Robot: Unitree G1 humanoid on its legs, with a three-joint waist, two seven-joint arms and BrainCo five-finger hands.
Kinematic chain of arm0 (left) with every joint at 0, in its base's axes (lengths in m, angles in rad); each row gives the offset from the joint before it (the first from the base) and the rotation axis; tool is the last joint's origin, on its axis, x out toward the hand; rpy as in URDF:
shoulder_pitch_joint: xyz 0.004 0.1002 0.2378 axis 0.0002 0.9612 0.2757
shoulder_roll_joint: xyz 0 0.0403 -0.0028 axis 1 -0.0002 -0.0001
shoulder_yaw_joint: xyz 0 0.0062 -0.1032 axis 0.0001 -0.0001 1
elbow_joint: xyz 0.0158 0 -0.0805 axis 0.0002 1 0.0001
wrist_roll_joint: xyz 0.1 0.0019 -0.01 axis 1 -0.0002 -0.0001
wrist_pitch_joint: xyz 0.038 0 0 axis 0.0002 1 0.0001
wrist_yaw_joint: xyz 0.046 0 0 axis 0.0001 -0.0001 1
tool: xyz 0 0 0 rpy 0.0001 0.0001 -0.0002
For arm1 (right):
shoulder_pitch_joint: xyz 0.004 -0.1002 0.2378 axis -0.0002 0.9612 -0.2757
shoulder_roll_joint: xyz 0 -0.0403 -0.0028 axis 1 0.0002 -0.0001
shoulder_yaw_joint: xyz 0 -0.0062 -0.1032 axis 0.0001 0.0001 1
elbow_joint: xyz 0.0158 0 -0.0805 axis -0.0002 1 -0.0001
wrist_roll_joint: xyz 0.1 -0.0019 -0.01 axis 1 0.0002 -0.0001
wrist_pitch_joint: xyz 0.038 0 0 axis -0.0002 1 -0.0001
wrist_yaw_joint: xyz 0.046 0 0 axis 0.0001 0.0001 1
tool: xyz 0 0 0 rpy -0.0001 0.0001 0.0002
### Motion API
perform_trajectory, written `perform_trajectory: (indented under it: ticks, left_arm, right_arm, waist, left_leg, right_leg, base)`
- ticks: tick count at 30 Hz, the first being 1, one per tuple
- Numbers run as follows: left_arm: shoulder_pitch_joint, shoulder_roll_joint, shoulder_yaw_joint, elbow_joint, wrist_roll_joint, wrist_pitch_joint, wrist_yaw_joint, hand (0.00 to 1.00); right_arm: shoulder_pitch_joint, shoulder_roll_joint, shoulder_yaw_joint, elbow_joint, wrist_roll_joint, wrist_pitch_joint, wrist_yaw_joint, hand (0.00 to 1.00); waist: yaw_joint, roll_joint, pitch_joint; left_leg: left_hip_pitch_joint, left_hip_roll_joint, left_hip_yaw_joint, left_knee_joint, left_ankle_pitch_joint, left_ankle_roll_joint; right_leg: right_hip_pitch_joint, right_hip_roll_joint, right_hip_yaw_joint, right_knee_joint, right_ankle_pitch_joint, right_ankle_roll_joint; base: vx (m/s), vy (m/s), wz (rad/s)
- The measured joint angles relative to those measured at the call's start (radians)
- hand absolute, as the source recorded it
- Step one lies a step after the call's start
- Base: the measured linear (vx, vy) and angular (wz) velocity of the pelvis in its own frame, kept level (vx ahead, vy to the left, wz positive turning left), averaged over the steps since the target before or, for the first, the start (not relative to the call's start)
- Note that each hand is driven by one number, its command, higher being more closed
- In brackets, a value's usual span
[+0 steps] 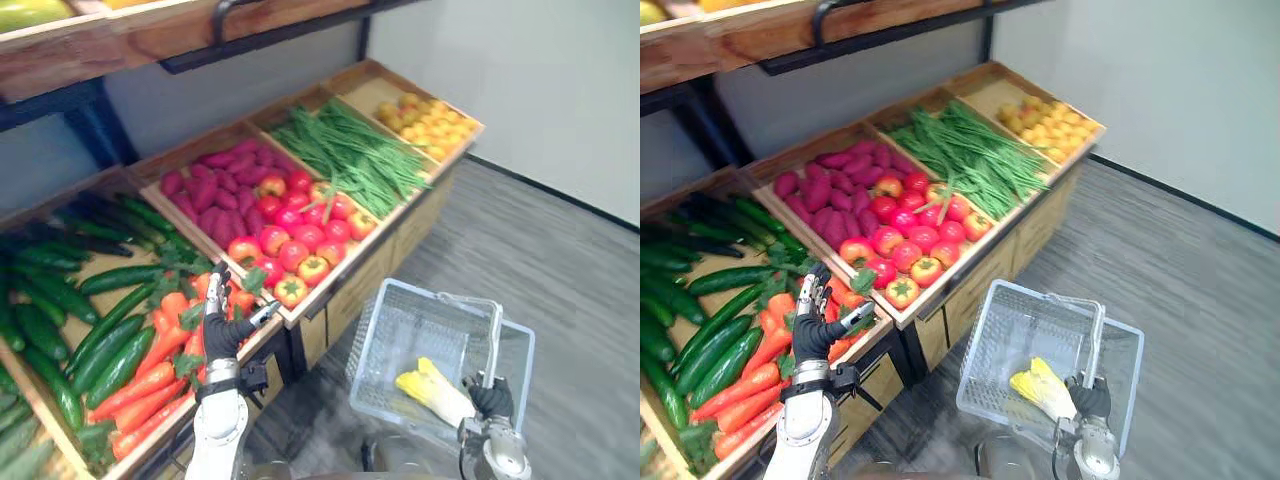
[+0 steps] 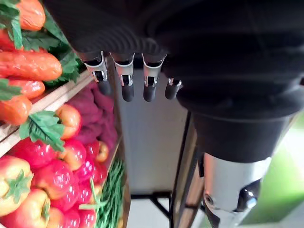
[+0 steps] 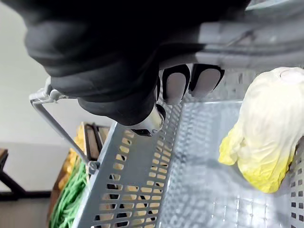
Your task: Pick vegetable in the basket
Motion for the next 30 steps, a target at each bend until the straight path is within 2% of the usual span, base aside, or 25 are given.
perform_trajectory:
  ticks: [1,3,4,5,7,8,10,15,19,21,22,26,27,30]
  left_arm:
    - [-0.002,-0.007,-0.009,0.000,0.000,0.000,-0.004,0.00]
    - [-0.001,-0.009,-0.024,0.000,-0.001,0.000,-0.004,0.00]
    - [-0.002,-0.012,-0.025,0.000,-0.002,0.000,-0.004,0.00]
    - [-0.002,-0.014,-0.024,0.000,-0.002,0.000,-0.003,0.00]
    - [-0.002,-0.014,-0.019,0.000,-0.002,0.000,-0.003,0.00]
    - [-0.002,-0.013,-0.012,0.000,-0.002,0.000,-0.002,0.00]
    - [-0.003,-0.012,0.011,0.000,0.009,0.001,0.000,0.00]
    - [-0.050,0.071,0.106,0.001,0.100,0.010,0.027,0.00]
    - [-0.134,0.147,0.189,0.031,0.182,0.030,0.050,0.00]
    - [-0.159,0.177,0.200,0.073,0.216,0.041,0.059,0.00]
    - [-0.168,0.192,0.203,0.108,0.240,0.050,0.067,0.00]
    - [-0.202,0.243,0.207,0.222,0.314,0.083,0.067,0.00]
    - [-0.218,0.274,0.208,0.258,0.343,0.095,0.066,0.00]
    - [-0.258,0.330,0.208,0.324,0.379,0.107,0.062,0.00]
  right_arm:
    - [-0.002,-0.002,0.000,0.026,0.013,0.000,0.000,1.00]
    - [0.007,0.005,-0.010,0.043,0.029,-0.002,0.000,1.00]
    - [0.008,0.013,-0.026,0.060,0.057,-0.005,-0.002,1.00]
    - [0.008,0.015,-0.038,0.072,0.074,-0.007,-0.004,1.00]
    - [0.008,0.014,-0.043,0.090,0.095,-0.008,-0.005,1.00]
    - [0.008,0.015,-0.046,0.104,0.096,-0.008,-0.005,1.00]
    - [0.009,0.017,-0.048,0.113,0.096,-0.008,-0.004,1.00]
    - [0.012,0.047,-0.084,0.141,0.103,-0.014,-0.003,1.00]
    - [0.006,0.053,-0.079,0.172,0.102,-0.014,0.010,1.00]
    - [0.002,0.053,-0.078,0.183,0.101,-0.014,0.024,1.00]
    - [0.002,0.052,-0.075,0.184,0.099,-0.014,0.025,1.00]
    - [-0.012,0.031,-0.075,0.218,0.093,-0.015,0.045,1.00]
    - [-0.015,0.022,-0.075,0.219,0.092,-0.015,0.046,1.00]
    - [-0.026,0.005,-0.075,0.220,0.091,-0.015,0.048,1.00]
  waist:
    - [0.002,0.001,0.000]
    - [0.000,0.000,0.001]
    - [-0.001,-0.002,0.001]
    - [0.002,-0.003,0.002]
    - [0.001,-0.004,0.002]
    - [0.002,-0.009,0.005]
    - [-0.001,-0.014,0.007]
    - [-0.001,-0.033,0.006]
    - [-0.004,-0.067,-0.012]
    - [-0.015,-0.077,-0.019]
    - [-0.031,-0.082,-0.022]
    - [-0.039,-0.079,-0.029]
    - [-0.059,-0.077,-0.030]
    - [-0.083,-0.075,-0.029]
  left_leg:
    - [-0.006,0.005,-0.008,-0.038,0.042,-0.001]
    - [-0.008,0.015,0.004,-0.074,0.085,0.006]
    - [-0.012,0.027,0.031,-0.090,0.105,0.023]
    - [-0.017,0.048,0.107,-0.095,0.117,0.042]
    - [-0.019,0.073,0.218,-0.095,0.127,0.056]
    - [-0.019,0.091,0.322,-0.094,0.141,0.073]
    - [-0.019,0.091,0.399,-0.095,0.146,0.084]
    - [-0.022,0.089,0.485,-0.105,0.134,0.069]
    - [-0.013,0.075,0.519,-0.165,0.176,0.034]
    - [0.002,0.057,0.520,-0.201,0.202,0.034]
    - [0.018,0.041,0.528,-0.235,0.217,0.033]
    - [0.057,0.017,0.551,-0.300,0.245,0.026]
    - [0.056,0.015,0.552,-0.312,0.251,0.026]
    - [0.061,0.019,0.553,-0.324,0.253,0.024]
  right_leg:
    - [0.015,-0.013,-0.051,-0.005,0.000,-0.001]
    - [0.047,-0.027,-0.101,-0.025,0.001,-0.001]
    - [0.068,-0.037,-0.137,-0.038,0.001,-0.002]
    - [0.082,-0.049,-0.167,-0.044,0.001,-0.002]
    - [0.104,-0.062,-0.201,-0.060,0.001,-0.002]
    - [0.122,-0.081,-0.224,-0.077,0.000,-0.004]
    - [0.141,-0.102,-0.239,-0.108,0.000,-0.004]
    - [0.159,-0.126,-0.231,-0.177,0.028,0.008]
    - [0.161,-0.118,-0.195,-0.243,0.068,0.015]
    - [0.164,-0.120,-0.160,-0.257,0.076,0.010]
    - [0.176,-0.119,-0.124,-0.279,0.078,0.009]
    - [0.174,-0.115,-0.082,-0.323,0.092,0.019]
    - [0.173,-0.111,-0.073,-0.336,0.097,0.019]
    - [0.170,-0.100,-0.053,-0.345,0.107,0.009]
  base:
    - [0.14,-0.287,1.55]
    - [0.08,-0.238,1.42]
    - [0.06,-0.204,1.53]
    - [0.03,-0.140,1.29]
    - [0.00,-0.056,0.76]
    - [-0.02,0.006,0.51]
    - [-0.04,0.058,0.36]
    - [-0.07,0.158,0.12]
    - [0.00,0.065,-0.04]
    - [0.07,0.042,0.06]
    - [0.08,0.055,0.08]
    - [0.10,0.028,-0.22]
    - [0.14,0.010,-0.09]
    - [0.08,-0.007,-0.08]
